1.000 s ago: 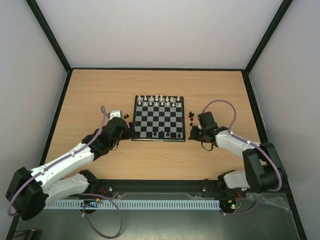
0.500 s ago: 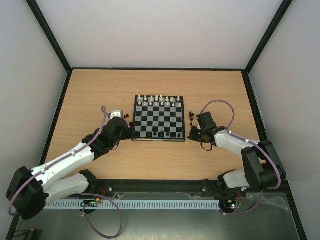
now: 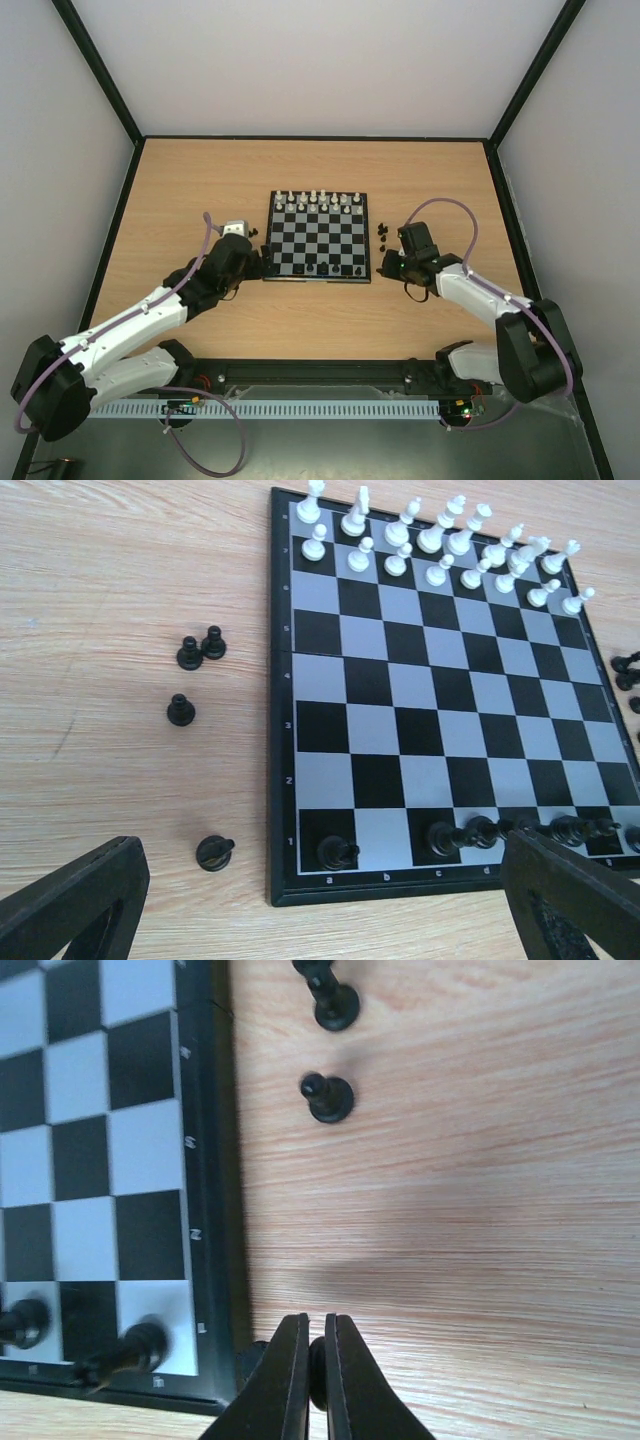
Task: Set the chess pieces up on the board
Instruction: Pick up the chess piece at the center of the board, then place the chess piece on the chessboard.
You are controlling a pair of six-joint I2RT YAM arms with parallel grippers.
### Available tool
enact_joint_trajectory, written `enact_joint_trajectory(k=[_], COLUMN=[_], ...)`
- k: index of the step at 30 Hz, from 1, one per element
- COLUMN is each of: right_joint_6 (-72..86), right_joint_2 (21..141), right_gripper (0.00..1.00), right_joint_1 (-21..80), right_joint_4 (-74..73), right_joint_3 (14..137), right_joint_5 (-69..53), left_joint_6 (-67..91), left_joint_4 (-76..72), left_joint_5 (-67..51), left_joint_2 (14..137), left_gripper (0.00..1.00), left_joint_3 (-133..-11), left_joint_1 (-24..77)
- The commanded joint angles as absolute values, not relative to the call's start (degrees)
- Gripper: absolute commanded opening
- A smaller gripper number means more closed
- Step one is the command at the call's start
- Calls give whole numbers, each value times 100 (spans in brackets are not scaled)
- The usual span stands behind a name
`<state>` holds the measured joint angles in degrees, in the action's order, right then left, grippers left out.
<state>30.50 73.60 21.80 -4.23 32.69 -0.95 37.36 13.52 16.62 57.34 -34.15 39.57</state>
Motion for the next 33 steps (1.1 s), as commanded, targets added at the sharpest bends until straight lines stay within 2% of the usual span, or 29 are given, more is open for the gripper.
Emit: enact_joint_trajectory(k=[1, 7, 12, 16, 21, 27, 33], right_joint_6=[3197, 3528, 4205, 4728, 5207, 5585, 5514], right_joint_2=[6902, 6320, 5953, 5729, 5382, 5014, 4542], right_gripper=[2, 2, 2, 2, 2, 2, 2], right_joint_1=[2207, 2146, 2137, 2137, 2144, 2177, 2197], right_joint_4=[-882, -772, -79, 631, 1162, 2046, 2125], right_joint_3=[3518, 3694, 3553, 3231, 2836, 2222, 1892], right_joint_5=[-183, -1387, -2597, -3240, -3102, -2578, -2051], left_joint_6=[3638, 3505, 3514, 3547, 3940, 4565, 5736], left_joint_4=[1207, 799, 267, 40, 526, 921, -3], left_joint_5=[1383, 456, -628, -992, -1145, -2078, -3353], left_joint_2=[5622, 5338, 5250, 5221, 5614, 6266, 6665], left_gripper=[100, 99, 99, 99, 100, 100, 97], left_joint_3=[-3414, -3383, -3399, -3453, -3926, -4721, -4525], left_joint_1=[3979, 3999, 4014, 4129, 4148, 4108, 4076])
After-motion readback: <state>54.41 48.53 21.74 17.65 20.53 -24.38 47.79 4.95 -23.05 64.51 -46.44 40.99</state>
